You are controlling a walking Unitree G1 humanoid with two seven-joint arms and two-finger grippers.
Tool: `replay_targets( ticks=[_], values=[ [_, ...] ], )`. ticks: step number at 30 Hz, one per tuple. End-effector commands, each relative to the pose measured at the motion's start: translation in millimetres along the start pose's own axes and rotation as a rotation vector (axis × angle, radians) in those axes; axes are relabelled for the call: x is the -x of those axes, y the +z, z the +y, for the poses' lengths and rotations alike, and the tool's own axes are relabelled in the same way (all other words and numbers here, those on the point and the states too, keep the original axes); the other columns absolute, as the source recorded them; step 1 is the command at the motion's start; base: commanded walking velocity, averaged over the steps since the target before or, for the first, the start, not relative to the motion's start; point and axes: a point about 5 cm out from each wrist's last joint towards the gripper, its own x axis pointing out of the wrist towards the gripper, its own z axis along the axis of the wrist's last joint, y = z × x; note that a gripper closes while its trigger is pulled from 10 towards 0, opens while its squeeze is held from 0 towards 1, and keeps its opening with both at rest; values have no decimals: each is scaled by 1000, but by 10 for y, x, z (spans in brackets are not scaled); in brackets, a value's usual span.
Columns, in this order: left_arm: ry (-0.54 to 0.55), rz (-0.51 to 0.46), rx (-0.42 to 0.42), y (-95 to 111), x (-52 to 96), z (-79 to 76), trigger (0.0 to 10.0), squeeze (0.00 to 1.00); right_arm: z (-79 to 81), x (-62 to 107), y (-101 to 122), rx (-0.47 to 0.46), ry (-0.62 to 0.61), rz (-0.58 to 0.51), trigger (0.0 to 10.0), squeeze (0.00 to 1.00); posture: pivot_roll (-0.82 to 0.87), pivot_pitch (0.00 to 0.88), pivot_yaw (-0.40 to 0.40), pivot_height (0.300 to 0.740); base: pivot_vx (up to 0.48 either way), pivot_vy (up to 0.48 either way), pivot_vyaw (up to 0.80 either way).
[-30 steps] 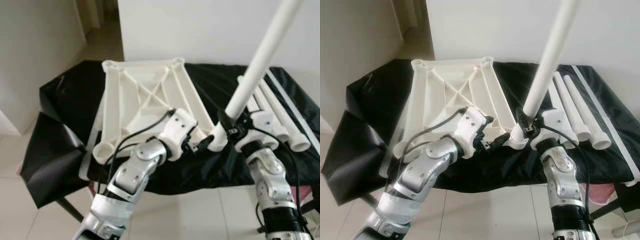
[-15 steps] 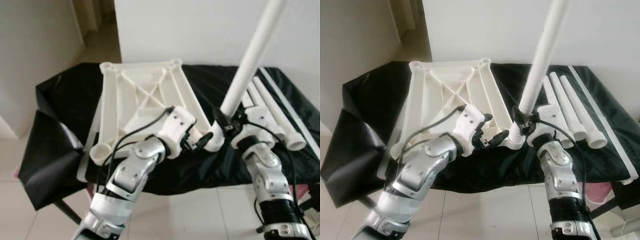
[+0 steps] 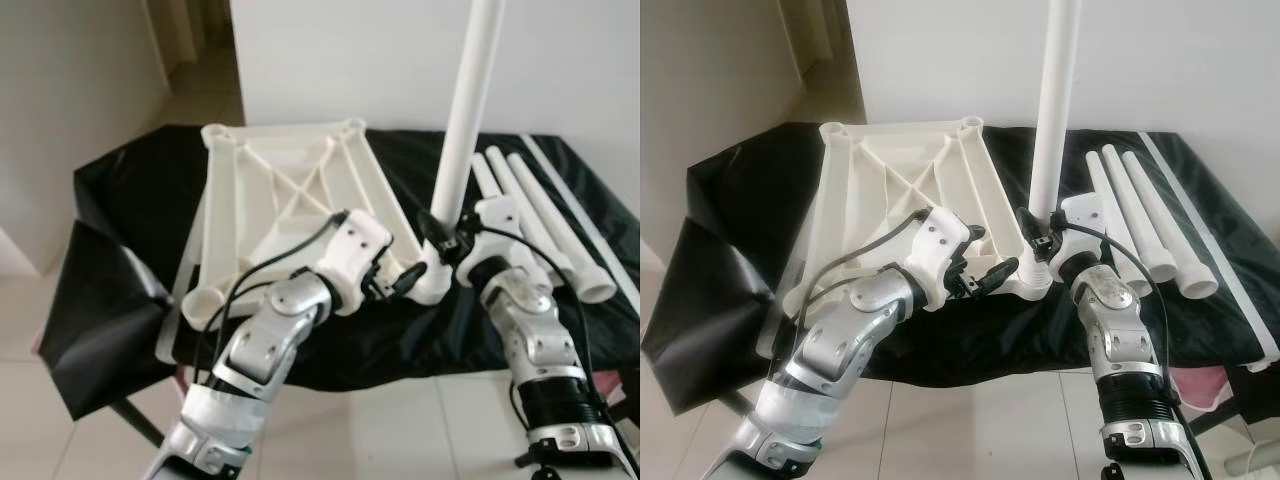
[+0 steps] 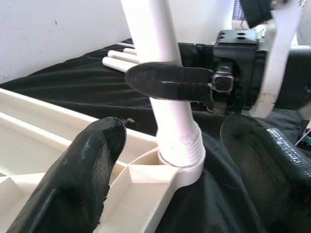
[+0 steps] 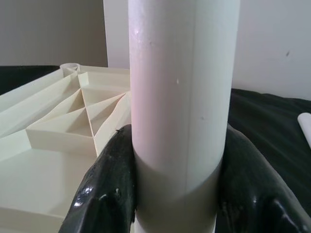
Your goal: Building children table
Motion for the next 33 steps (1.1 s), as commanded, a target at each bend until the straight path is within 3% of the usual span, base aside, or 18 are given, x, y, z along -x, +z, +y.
replay_targets(
  ticks=[1, 7, 10, 12, 15, 20, 23, 24, 28, 29, 31, 32, 33],
  values=[
    [1, 0, -11, 21, -2, 3, 10000, 0, 11, 179, -477, -50, -36, 201, 10000, 0, -47, 22, -5, 740, 0, 0, 0],
    [4, 2, -10, 16, 12, -1, 10000, 0, 10, 309, -436, -36, -106, 91, 10000, 0, -46, 28, -5, 740, 0, 0, 0],
    [3, 4, -9, 13, 17, -4, 10000, 0, 28, 411, -420, -94, -157, 26, 10000, 0, -52, 31, -1, 740, 0, 0, 0],
    [3, 4, -9, 13, 17, -4, 10000, 0, 28, 411, -420, -94, -157, 26, 10000, 0, -52, 31, -1, 740, 0, 0, 0],
    [-2, 5, -7, 11, 13, -12, 10000, 0, 18, 474, -460, -186, -224, 27, 10000, 0, -55, 31, 2, 740, 0, 0, 0],
    [-9, 5, -7, 12, 5, -18, 10000, 0, 7, 476, -474, -209, -228, 33, 10000, 0, -67, 29, 17, 740, 0, 0, 0],
    [-17, 4, -7, 17, -4, -26, 10000, 0, -1, 472, -472, -227, -198, 27, 10000, 0, -67, 28, 18, 740, 0, 0, 0],
    [-26, 4, -9, 22, -13, -31, 10000, 0, -1, 469, -449, -197, -93, 21, 10000, 0, -70, 24, 26, 740, 0, 0, 0],
    [-26, 4, -9, 22, -13, -31, 10000, 0, -1, 469, -449, -197, -93, 21, 10000, 0, -70, 24, 26, 740, 0, 0, 0],
    [-31, 3, -11, 25, -18, -34, 10000, 0, 3, 474, -435, -173, -20, 17, 10000, 0, -70, 24, 26, 740, 0, 0, 0],
    [-31, 3, -11, 25, -18, -34, 10000, 0, 3, 474, -435, -173, -20, 17, 10000, 0, -70, 24, 26, 740, 0, 0, 0],
    [-35, 3, -12, 27, -21, -39, 10000, 0, 58, 495, -401, -131, 135, 28, 10000, 0, -67, 16, 22, 740, 0, 0, 0],
    [-35, 3, -12, 27, -21, -39, 10000, 0, 58, 495, -401, -131, 135, 28, 10000, 0, -67, 16, 22, 740, 0, 0, 0]
  ],
)
